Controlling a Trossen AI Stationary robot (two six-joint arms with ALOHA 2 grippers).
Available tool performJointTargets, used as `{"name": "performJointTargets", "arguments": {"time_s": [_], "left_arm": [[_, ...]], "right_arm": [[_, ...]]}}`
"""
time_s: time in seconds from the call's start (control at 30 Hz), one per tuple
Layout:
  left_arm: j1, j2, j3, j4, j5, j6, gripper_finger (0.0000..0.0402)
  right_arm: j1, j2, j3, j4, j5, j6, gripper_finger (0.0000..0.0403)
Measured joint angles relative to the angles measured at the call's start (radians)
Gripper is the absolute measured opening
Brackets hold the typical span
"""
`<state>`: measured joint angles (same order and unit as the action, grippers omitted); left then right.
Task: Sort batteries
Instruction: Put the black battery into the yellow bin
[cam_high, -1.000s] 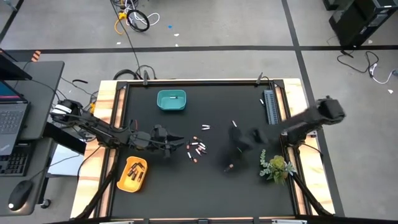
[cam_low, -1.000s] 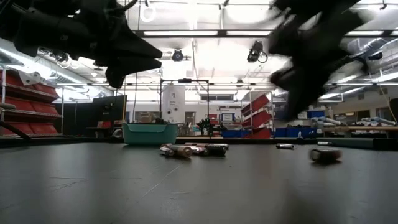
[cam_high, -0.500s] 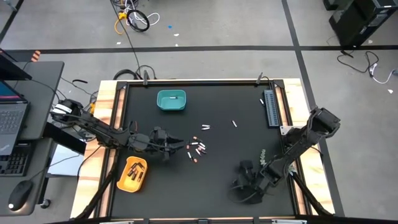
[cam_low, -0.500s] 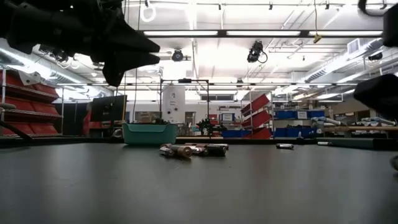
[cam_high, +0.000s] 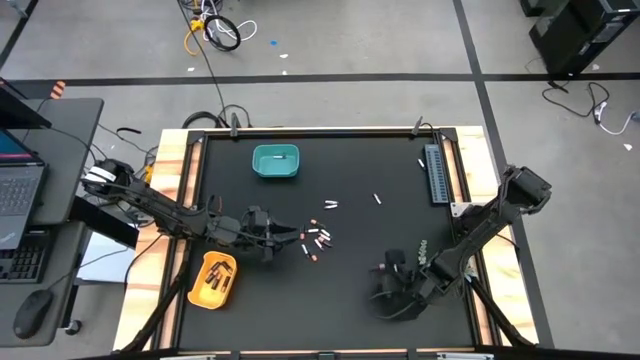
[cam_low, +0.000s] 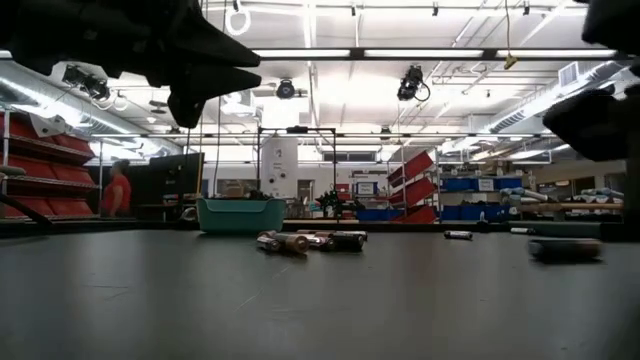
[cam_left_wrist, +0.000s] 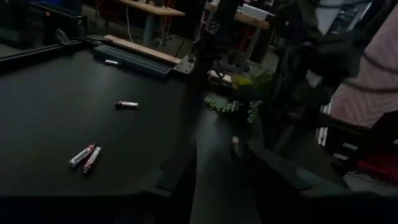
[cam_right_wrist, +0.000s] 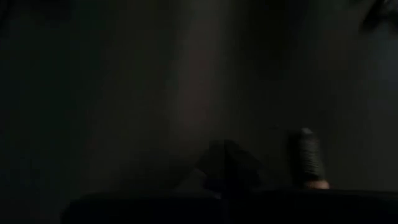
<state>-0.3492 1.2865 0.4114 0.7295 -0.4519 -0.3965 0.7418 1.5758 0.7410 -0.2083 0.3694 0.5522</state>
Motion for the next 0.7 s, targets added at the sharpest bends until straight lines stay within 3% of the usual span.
{"name": "performJointTargets", "arguments": {"time_s": [0.13,0.23,0.3,0.4,0.5,0.7], "left_arm": [[0.0,0.0,0.0,-0.008,0.0,0.0,0.0147],[0.0,0.0,0.0,-0.009,-0.002,0.009,0.0147],[0.0,0.0,0.0,-0.009,-0.002,0.03,0.0147],[0.009,0.0,0.0,-0.009,-0.003,0.056,0.0147],[0.021,0.0,0.0,-0.009,-0.008,0.085,0.0147],[0.022,0.0,0.0,-0.01,-0.01,0.131,0.0147]], "right_arm": [[0.007,-0.061,0.001,0.0,0.056,-0.036,0.0012],[-0.003,-0.116,0.002,-0.1,0.199,0.018,0.0025],[-0.055,-0.142,0.002,-0.179,0.281,0.06,0.0033],[-0.19,-0.155,0.002,-0.2,0.308,0.048,0.0035],[-0.377,-0.136,0.002,-0.122,0.286,-0.075,0.0029],[-0.773,-0.083,0.003,0.052,-0.003,-0.319,0.0009]]}}
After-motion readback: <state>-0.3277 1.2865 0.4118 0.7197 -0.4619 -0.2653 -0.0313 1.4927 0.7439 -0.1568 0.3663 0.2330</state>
